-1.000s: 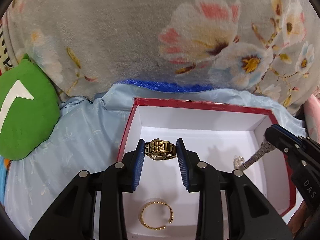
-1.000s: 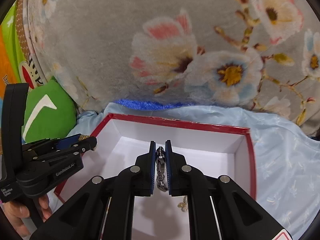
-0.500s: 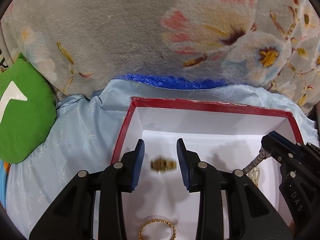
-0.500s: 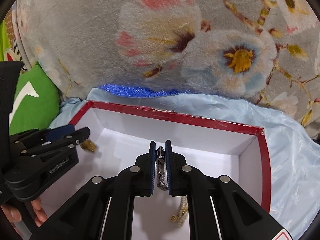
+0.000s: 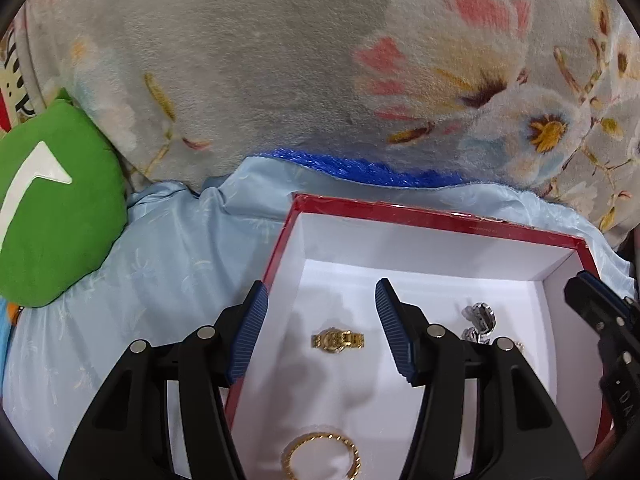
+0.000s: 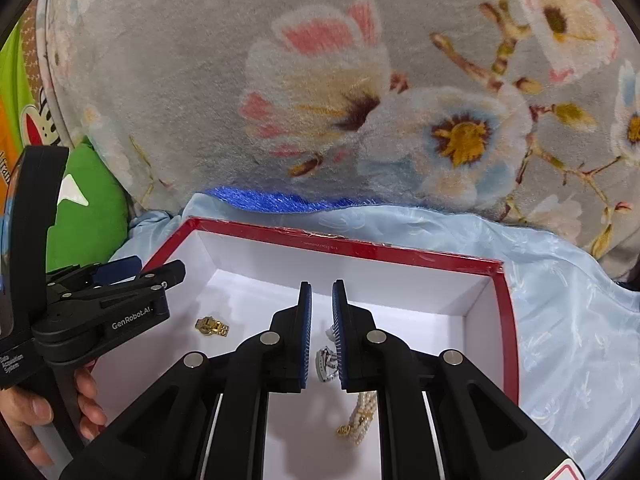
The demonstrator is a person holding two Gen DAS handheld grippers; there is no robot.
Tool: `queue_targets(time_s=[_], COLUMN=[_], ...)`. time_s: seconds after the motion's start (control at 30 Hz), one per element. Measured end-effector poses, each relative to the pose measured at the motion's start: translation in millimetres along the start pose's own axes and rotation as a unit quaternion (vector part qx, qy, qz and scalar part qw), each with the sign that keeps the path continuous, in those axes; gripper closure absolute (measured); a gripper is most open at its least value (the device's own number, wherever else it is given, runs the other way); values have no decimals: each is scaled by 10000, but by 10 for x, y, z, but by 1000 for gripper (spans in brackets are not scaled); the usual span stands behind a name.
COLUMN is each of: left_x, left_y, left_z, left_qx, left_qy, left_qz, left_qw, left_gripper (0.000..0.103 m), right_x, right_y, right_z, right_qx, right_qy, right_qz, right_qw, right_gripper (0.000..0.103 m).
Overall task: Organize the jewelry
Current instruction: 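Withdraw both tools from the red box back over the jewelry, then grasp the silver ring with the right tool and lift it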
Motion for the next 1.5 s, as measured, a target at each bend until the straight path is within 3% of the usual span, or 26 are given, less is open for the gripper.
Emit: queue_targets(time_s=[0.2,0.4,0.77,0.9,1.07,1.2,1.5], left_x=[166,371,454,448,498,482,423], left_y=[203,562,1602,2065,2533,2767,3059], left_z=[426,850,1606,1732,1776,1823,1860], left_qx=[-271,-141,19,323,711,791,808], left_qy=[-220,3,193,307,519,510,402], left_qz=[-198,-86,-149,-87,281,338,292], left_qw=[9992,9999,9997,9990,9957,9950,9955], left_gripper=[49,48,48,44,44,44,44], right_x=[-95,-187,-137,-60,4,-3,2], right_y=[204,614,1584,2025,2518,2780,3019], right_z=[451,1034,1918,2147,2319,2328,2214], right_qx=[-212,-407,-266,-58,278,522,761], right_qy=[-147,-188,-102,-148,-64,-21,56], right_qz=[-228,-449,-592,-710,-750,-840,-1033], right_qw=[9994,9980,9978,9974,9968,9951,9917], right_gripper=[92,91,90,82,82,82,81])
Point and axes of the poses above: each gripper's, at about its wrist camera, not at the fingertips, and z roughly against the way its jaws point, x to its left, y to its underside, the point moved 2 cm from there along -z, roughly the way its jaws point, and after that the axes turned 2 degrees about z, right-handed, at the moved point
